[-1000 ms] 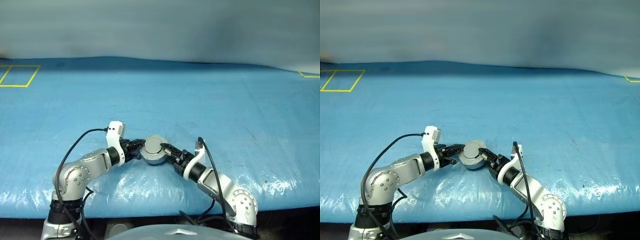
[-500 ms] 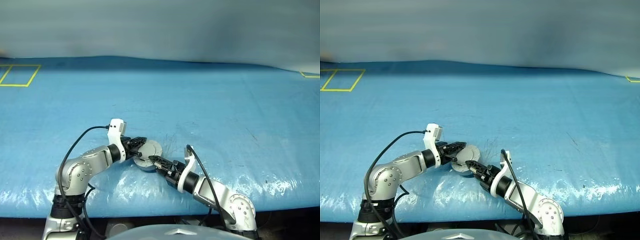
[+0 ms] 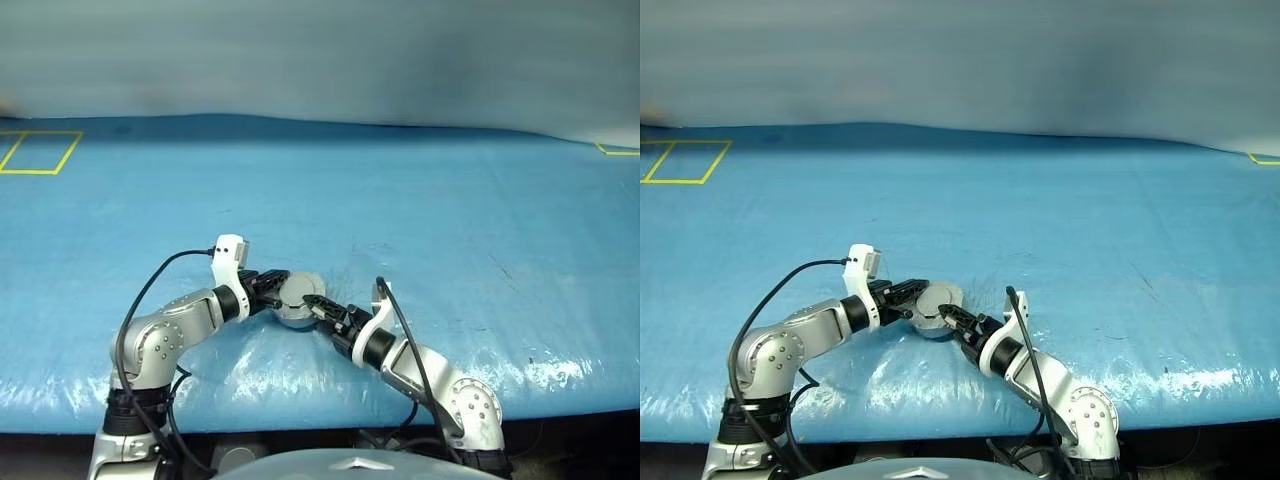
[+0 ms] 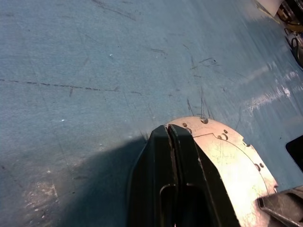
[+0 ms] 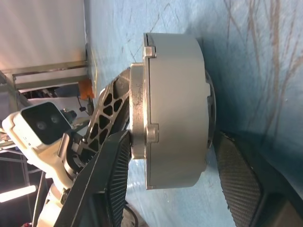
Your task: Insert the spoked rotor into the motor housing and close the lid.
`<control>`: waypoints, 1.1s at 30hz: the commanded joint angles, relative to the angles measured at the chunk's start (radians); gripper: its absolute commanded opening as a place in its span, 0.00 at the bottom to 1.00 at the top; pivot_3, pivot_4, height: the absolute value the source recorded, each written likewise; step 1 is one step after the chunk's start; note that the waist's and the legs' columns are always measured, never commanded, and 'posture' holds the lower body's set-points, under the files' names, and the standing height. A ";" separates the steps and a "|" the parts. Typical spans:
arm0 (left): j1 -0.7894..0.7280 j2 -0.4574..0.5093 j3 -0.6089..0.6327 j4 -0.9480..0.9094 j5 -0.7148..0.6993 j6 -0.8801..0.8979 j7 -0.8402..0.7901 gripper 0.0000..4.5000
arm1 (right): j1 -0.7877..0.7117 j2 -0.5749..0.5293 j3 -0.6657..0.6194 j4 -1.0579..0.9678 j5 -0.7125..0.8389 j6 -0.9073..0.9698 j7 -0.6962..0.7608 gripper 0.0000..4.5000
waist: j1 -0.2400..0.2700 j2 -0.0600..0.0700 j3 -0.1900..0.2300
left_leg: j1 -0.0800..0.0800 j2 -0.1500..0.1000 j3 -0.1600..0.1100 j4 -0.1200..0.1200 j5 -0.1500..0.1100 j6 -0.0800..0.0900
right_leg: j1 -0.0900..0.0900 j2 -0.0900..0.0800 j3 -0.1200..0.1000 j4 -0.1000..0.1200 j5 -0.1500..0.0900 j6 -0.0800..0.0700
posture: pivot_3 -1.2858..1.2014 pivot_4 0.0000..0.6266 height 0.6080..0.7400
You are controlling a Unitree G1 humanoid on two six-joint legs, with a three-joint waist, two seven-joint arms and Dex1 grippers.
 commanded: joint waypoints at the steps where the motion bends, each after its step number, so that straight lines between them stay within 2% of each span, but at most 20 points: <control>1: 0.026 -0.009 -0.026 -0.022 -0.013 0.036 -0.001 0.00 | -0.014 -0.038 0.020 0.011 0.050 0.039 0.045 0.53 | 0.001 0.000 0.000 | 0.000 0.000 0.000 0.000 0.000 0.000 | 0.000 0.000 0.000 0.000 0.000 0.000 | 0.52 0.24 1.00; 5: 0.038 -0.005 -0.021 -0.032 -0.015 0.035 0.001 0.00 | -0.030 -0.129 0.069 -0.007 0.081 0.126 0.151 0.53 | 0.003 0.001 0.000 | -0.004 0.000 0.000 -0.002 0.000 0.000 | 0.001 0.000 0.000 0.000 0.000 0.000 | 0.52 0.24 1.00; 11: 0.049 -0.008 -0.013 -0.051 -0.021 0.043 0.010 0.00 | -0.034 -0.072 -0.014 0.025 0.012 -0.021 0.093 0.53 | 0.001 0.001 0.001 | -0.004 0.000 -0.001 -0.004 0.000 0.000 | 0.001 0.001 0.000 0.001 -0.001 0.001 | 0.52 0.24 1.00; 21: 0.043 -0.024 -0.008 -0.061 -0.031 0.030 0.002 0.00 | -0.014 -0.075 0.024 -0.005 -0.023 0.000 0.155 0.53 | 0.005 0.001 0.001 | -0.004 0.000 -0.001 -0.001 0.000 0.000 | 0.003 0.001 0.000 0.000 -0.001 0.001 | 0.52 0.24 1.00; 25: 0.034 -0.067 0.079 -0.075 -0.077 -0.043 -0.009 0.00 | -0.002 -0.068 0.037 -0.025 0.014 0.003 0.168 0.53 | 0.004 0.001 0.002 | -0.004 0.000 -0.001 -0.002 0.000 0.000 | 0.002 0.001 0.000 0.001 -0.001 0.001 | 0.52 0.24 1.00; 27: 0.023 -0.139 0.172 -0.067 -0.153 -0.072 0.050 0.00 | 0.001 -0.059 0.042 -0.033 0.032 -0.005 0.176 0.53 | 0.004 0.001 0.002 | -0.005 0.000 -0.001 -0.002 0.000 0.000 | 0.001 0.001 0.000 0.001 -0.001 0.001 | 0.52 0.24 1.00; 29: 0.019 -0.199 0.249 -0.062 -0.244 -0.075 0.118 0.13 | 0.003 -0.047 0.044 -0.037 0.046 -0.017 0.184 0.53 | 0.004 0.001 0.002 | -0.006 0.000 -0.001 -0.001 0.000 0.000 | 0.001 0.001 0.000 0.001 -0.001 0.001 | 0.52 0.24 1.00; 33: 0.036 -0.240 0.310 -0.068 -0.390 -0.068 0.197 0.42 | 0.007 -0.021 0.038 -0.050 0.067 -0.041 0.198 0.53 | 0.003 0.001 0.002 | -0.007 0.000 -0.002 -0.001 0.000 0.001 | 0.000 0.001 0.000 0.001 -0.001 0.002 | 0.52 0.24 1.00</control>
